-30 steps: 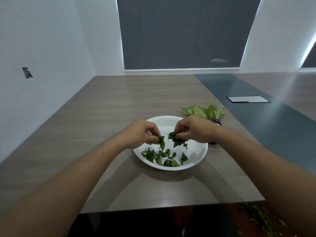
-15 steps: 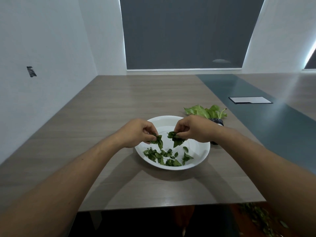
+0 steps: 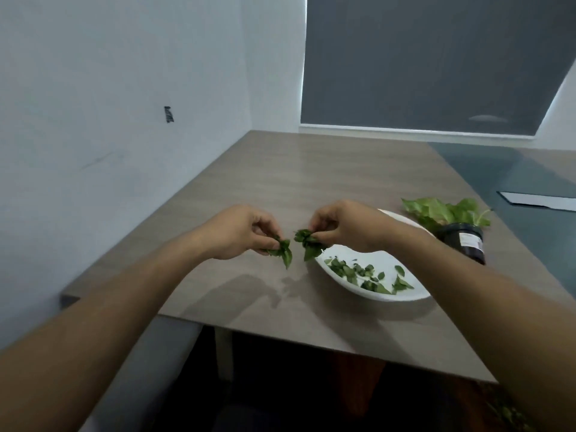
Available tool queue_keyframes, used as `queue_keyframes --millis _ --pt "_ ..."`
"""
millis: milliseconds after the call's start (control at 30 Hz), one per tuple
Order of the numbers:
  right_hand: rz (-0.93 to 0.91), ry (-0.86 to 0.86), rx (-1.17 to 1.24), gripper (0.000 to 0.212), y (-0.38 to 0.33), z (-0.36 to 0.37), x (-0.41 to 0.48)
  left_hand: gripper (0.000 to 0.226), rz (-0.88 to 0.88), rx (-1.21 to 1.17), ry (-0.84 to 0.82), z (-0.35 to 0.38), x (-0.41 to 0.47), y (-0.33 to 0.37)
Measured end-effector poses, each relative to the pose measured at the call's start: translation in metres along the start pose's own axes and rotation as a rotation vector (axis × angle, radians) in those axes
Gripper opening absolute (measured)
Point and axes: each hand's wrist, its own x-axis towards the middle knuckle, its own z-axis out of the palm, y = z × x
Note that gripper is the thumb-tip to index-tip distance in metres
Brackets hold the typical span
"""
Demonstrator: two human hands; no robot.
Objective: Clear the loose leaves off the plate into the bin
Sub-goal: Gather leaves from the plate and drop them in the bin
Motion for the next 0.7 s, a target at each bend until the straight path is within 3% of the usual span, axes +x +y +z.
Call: queue_keyframes --millis 267,400,700 --pt "-0.216 -0.178 0.055 0.006 -0.100 0.079 0.029 0.020 -0.202 -0.032 0.129 -0.043 -0.126 -0.058" --pt "-0.318 -0.256 0.069 0.008 -0.143 0.124 0.034 0.015 -0.282 0.065 0.181 -0.054 -0.190 -0.086" --pt "-0.459 -0.453 0.124 0.007 -0.205 0.246 0.041 0.016 -0.522 -0.179 0.301 -0.038 -0.313 -0.173"
